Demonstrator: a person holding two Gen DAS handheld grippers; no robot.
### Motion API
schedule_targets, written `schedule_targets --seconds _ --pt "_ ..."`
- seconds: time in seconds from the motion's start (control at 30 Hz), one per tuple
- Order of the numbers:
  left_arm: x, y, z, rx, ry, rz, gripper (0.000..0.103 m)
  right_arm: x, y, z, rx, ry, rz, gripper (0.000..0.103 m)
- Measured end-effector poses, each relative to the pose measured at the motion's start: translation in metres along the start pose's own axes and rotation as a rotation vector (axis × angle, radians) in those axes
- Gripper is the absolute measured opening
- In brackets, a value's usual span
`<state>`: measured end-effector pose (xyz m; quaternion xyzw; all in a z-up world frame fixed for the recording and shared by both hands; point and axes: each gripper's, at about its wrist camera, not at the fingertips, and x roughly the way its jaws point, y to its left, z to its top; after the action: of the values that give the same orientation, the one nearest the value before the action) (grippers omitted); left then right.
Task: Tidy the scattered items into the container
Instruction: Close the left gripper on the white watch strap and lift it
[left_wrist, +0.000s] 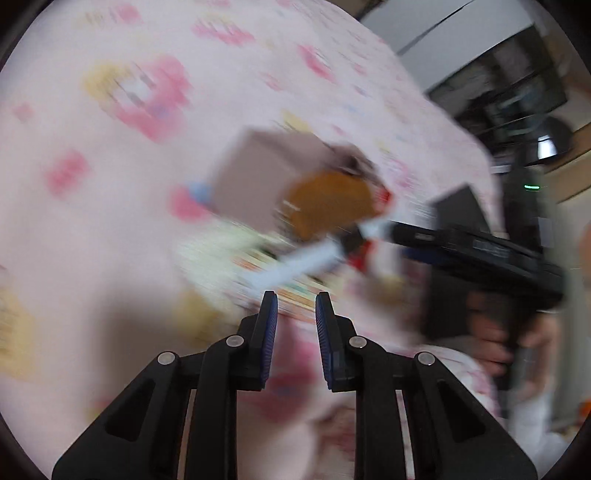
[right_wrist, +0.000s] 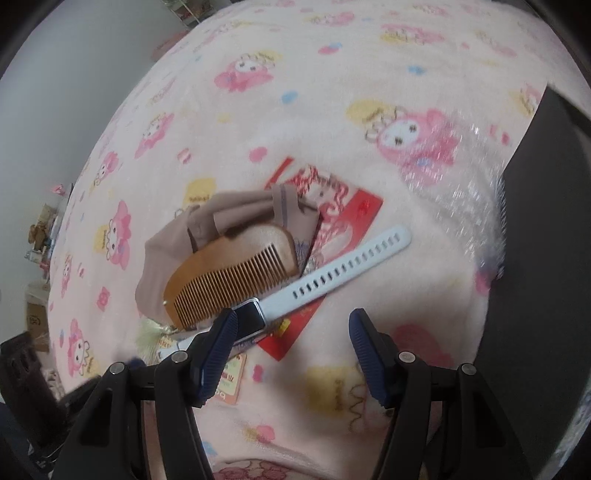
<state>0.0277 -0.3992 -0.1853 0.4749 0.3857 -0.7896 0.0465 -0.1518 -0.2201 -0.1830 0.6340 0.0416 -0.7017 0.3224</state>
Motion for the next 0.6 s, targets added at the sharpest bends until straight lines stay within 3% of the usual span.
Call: schedule_targets --seconds 0.13,0.2,0.4,0.6 --pt "0.036 -0.008 -0.004 -0.040 0.030 -0.006 0.020 0.015 -0.007 0.004 0.055 0.053 0.042 0.060" --pt "0.036 0.006 -0.012 -0.092 0.020 -0.022 0.020 0.016 -0.011 0.006 0.074 0.051 0.052 0.060" --pt "0.022 0.026 -0.018 -0.212 -0.107 -0.031 0.021 0.019 -0.020 0.007 0.140 0.040 0.079 0.060" --pt "0.011 0.043 -0.018 -0.306 -0.198 -0.101 0.022 0.024 -0.012 0.005 0.121 0.039 0.091 0.060"
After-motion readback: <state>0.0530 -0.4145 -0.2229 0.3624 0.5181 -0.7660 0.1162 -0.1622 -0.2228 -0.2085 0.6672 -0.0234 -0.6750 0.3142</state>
